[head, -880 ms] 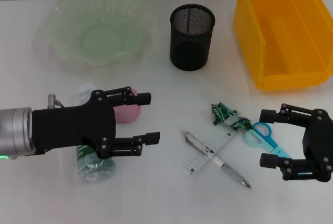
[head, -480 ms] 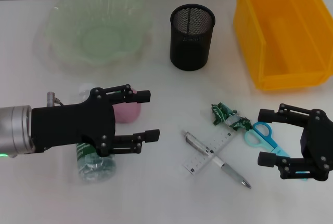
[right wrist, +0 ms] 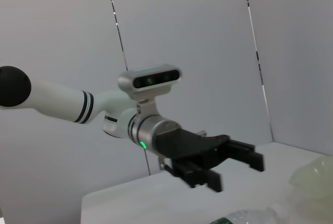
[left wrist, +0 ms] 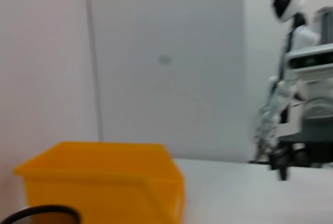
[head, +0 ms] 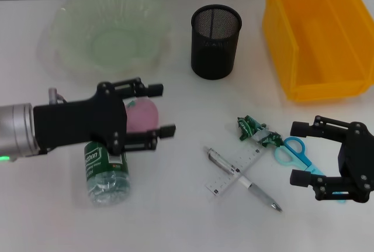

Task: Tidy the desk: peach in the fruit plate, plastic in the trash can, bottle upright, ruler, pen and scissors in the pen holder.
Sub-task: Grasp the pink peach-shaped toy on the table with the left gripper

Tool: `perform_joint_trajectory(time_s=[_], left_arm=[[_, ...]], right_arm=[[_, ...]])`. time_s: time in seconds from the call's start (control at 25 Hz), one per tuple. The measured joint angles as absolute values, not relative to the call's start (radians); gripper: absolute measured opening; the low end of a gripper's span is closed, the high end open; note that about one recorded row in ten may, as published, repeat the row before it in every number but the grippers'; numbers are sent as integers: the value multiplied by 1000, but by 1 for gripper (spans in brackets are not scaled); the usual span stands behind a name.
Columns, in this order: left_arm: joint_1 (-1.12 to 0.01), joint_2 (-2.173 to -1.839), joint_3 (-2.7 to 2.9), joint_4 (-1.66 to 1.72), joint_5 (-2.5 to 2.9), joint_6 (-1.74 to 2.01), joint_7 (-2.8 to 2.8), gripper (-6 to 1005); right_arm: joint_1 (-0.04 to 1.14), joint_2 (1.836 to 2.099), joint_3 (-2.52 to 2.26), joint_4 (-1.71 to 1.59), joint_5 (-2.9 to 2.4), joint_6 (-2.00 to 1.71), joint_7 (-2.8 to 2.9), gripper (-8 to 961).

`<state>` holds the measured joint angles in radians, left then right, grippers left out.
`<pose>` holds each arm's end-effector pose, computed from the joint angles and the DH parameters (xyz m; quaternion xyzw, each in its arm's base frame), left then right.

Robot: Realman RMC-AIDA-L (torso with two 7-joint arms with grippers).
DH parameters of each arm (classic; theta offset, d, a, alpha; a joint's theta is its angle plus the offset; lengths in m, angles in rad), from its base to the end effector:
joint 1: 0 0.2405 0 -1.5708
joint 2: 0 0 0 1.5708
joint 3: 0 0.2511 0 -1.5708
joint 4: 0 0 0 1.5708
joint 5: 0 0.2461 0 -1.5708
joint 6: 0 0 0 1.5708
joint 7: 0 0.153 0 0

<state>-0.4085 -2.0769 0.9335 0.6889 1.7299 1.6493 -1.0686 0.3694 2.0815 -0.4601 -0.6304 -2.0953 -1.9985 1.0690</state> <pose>-0.2624 0.3252 -0.0144 -0.9474 -0.0530 -0.2933 0.1169 0.3071 0.2591 0.0190 -0.9274 0.1250 0.3445 0.0748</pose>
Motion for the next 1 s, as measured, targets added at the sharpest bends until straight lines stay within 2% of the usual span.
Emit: perform_joint_trajectory(time_s=[0.36, 1.0], left_arm=[[-431, -2074, 1033, 716, 1741, 1450, -1151, 768], [-419, -2073, 1068, 758, 1753, 1418, -1191, 768]], right_arm=[[361, 2082, -458, -630, -2095, -1999, 1069, 835], [356, 2082, -459, -618, -2095, -1981, 1061, 834]])
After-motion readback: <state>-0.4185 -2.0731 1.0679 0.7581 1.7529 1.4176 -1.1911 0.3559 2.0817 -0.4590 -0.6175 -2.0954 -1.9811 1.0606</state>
